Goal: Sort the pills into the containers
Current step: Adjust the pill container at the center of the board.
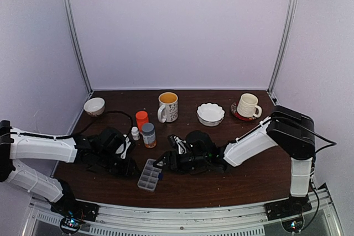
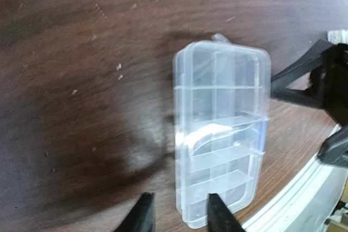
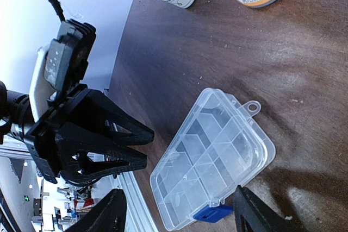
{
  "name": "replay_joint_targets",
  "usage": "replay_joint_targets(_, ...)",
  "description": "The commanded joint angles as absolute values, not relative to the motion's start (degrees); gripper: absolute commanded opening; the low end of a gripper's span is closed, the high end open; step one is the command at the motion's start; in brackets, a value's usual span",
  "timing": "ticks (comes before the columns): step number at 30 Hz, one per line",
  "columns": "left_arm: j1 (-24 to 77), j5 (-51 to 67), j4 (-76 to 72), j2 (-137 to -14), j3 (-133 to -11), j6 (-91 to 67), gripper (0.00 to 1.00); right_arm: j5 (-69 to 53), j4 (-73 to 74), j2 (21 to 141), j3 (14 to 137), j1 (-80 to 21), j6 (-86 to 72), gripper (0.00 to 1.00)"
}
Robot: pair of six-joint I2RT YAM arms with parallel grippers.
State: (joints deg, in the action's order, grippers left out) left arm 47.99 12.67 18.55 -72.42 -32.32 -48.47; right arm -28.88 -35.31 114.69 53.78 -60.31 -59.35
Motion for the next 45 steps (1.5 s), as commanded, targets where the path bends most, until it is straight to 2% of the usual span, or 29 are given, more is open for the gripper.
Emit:
replay_joint_targets(1,47.4,11.46,16.44,-72.39,-29.95,-50.24,0.31,-27.2,-30.9,115.4,55.14,-59.95,-55.79,0.7)
replay_joint_targets(9,46.13,12.12,14.19,-73.81,-27.59,-50.82,0.29,-28.85,-35.35,117.33,54.18,-60.03,-58.35,0.71)
replay_joint_targets(17,45.35,14.17,10.96,-77.49,-26.18,-50.48,0.11,-30.85,-37.65,119.0,54.63,-60.64,-60.07,0.71)
replay_joint_targets(20,45.35,15.98,8.8,-79.1,-26.34,-50.22,0.0,-31.6,-39.46,119.03,53.67,-60.78,-61.15,0.71)
replay_joint_targets(29,45.52,20.52,5.17,-83.34,-27.76,-49.27,0.0,-32.82,-44.28,118.54,51.62,-61.87,-64.36,0.71)
replay_joint_targets(45,45.75,20.82,4.67,-84.64,-28.56,-49.28,0.0,-33.28,-52.18,114.7,46.08,-61.88,-68.83,0.67)
